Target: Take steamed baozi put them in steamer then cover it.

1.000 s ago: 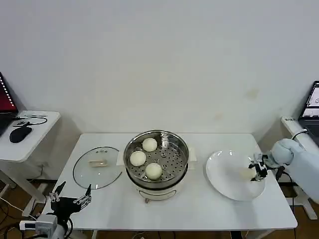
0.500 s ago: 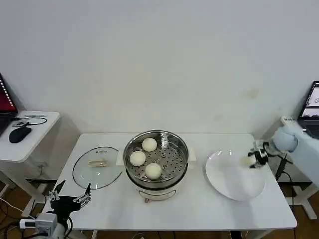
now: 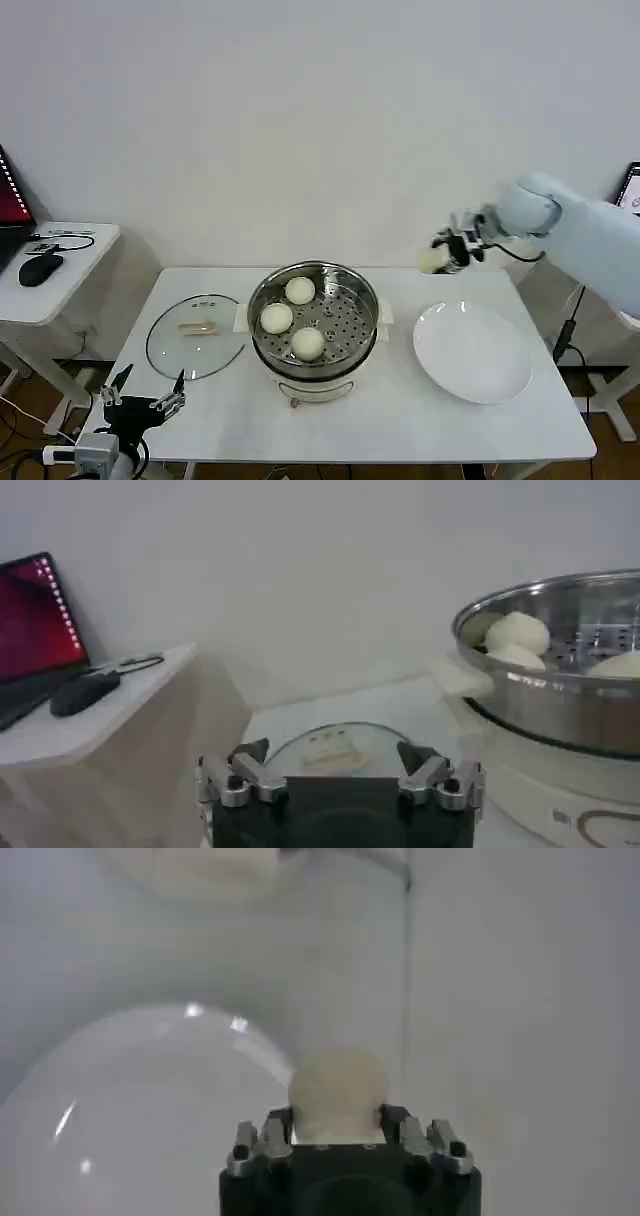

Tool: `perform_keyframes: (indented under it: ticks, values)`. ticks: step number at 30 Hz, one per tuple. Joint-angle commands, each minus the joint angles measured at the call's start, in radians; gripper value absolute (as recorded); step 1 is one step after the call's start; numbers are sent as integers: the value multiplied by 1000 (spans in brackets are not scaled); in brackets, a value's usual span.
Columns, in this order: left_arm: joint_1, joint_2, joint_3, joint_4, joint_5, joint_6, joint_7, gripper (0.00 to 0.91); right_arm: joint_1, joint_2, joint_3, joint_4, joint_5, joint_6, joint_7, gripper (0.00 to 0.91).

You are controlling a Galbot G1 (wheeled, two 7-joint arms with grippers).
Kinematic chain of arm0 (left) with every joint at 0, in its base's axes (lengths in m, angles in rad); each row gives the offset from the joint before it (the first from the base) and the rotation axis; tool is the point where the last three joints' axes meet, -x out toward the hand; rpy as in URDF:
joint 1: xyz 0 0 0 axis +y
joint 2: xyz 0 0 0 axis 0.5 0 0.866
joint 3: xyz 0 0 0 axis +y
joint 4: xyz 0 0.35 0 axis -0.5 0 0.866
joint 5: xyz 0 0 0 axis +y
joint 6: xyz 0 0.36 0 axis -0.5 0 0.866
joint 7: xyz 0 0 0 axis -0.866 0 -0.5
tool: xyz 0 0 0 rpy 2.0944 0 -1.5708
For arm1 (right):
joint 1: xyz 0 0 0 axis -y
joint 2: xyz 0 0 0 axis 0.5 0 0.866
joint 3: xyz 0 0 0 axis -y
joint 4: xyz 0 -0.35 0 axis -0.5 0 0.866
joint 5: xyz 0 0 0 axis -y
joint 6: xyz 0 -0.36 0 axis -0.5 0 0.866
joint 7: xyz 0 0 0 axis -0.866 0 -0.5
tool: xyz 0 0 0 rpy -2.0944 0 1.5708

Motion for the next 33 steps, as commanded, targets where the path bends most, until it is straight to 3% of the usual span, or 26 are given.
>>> perform_keyframes:
  ticks: [1, 6, 10, 20, 33]
  values:
    - [-2, -2, 0, 1, 6, 0, -1, 907, 210, 227, -220, 116, 314, -174, 132, 584]
    - [-5, -6, 2, 4, 12, -4, 8, 907, 180, 306, -227, 108, 406, -242, 200, 584]
    - [-9, -8, 1, 12, 14, -9, 8, 907, 152, 329, -251, 124, 553, -317, 251, 584]
    - [-16, -8, 0, 22, 12, -13, 9, 907, 47, 317, -270, 79, 478, -336, 258, 584]
    - [-21, 2, -14, 18, 8, -16, 9, 907, -30, 369, -257, -58, 374, -320, 258, 584]
